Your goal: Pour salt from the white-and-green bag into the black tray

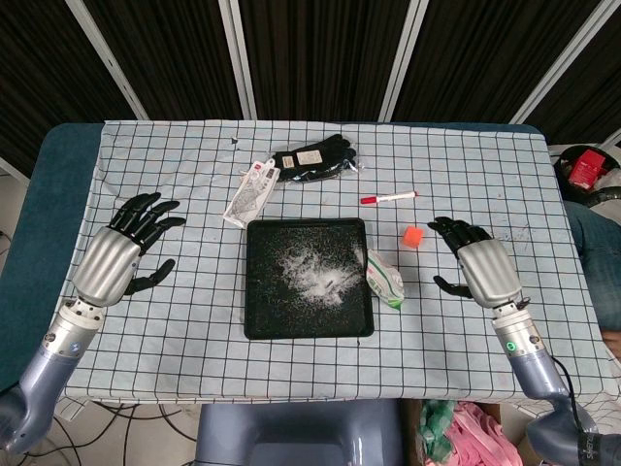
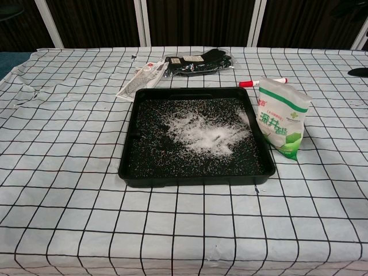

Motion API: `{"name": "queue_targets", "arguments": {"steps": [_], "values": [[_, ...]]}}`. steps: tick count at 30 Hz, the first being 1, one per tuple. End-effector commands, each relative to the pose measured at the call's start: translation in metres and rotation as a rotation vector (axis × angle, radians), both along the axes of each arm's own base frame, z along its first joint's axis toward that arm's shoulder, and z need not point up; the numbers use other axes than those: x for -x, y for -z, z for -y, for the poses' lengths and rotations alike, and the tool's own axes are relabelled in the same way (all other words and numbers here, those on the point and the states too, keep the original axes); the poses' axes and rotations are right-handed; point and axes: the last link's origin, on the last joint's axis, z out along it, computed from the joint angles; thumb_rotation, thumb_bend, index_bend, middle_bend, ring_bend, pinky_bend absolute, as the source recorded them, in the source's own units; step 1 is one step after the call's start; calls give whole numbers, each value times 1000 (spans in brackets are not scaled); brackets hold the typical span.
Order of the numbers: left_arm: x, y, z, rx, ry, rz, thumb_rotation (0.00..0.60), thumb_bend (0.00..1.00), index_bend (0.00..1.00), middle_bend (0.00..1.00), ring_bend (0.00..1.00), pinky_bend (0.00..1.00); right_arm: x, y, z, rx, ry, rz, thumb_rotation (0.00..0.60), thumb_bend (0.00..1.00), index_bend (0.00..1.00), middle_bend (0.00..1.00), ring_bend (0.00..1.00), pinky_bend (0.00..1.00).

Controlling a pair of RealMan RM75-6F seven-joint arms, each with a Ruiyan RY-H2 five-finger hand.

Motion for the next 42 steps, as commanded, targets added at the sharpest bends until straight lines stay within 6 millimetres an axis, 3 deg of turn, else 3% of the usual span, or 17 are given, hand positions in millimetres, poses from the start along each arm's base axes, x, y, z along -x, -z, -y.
{"name": "queue_targets", "arguments": {"steps": [1, 13, 23, 28, 35, 42], "values": [[0, -1, 0, -2, 0, 1, 600, 320, 235, 145, 52, 115, -2, 1, 1, 0, 6, 13, 600, 151, 169, 160, 192, 296], [9, -14, 8, -38, -10, 6, 600, 320, 236, 147, 52, 117, -7, -2, 0, 8, 20, 12, 600, 150, 169, 160, 192, 296], [60, -28, 47, -97, -144, -50, 600, 320, 235, 147, 53, 117, 7, -15, -19, 6, 92, -10, 600, 150, 169, 160, 191, 296], [91, -32, 78, -109, -268, -124, 600, 320, 233, 146, 52, 111, 22, -20, -46, -37, 214, 81, 600, 136, 169, 159, 192, 296], [128, -33, 118, -146, -399, -120, 600, 319, 234, 145, 52, 87, 42, 4, -93, -198, 408, 319, 600, 94, 169, 150, 164, 280], [138, -35, 128, -180, -425, -108, 600, 319, 233, 144, 52, 87, 50, 42, -97, -179, 423, 354, 600, 72, 169, 142, 151, 265]]}}
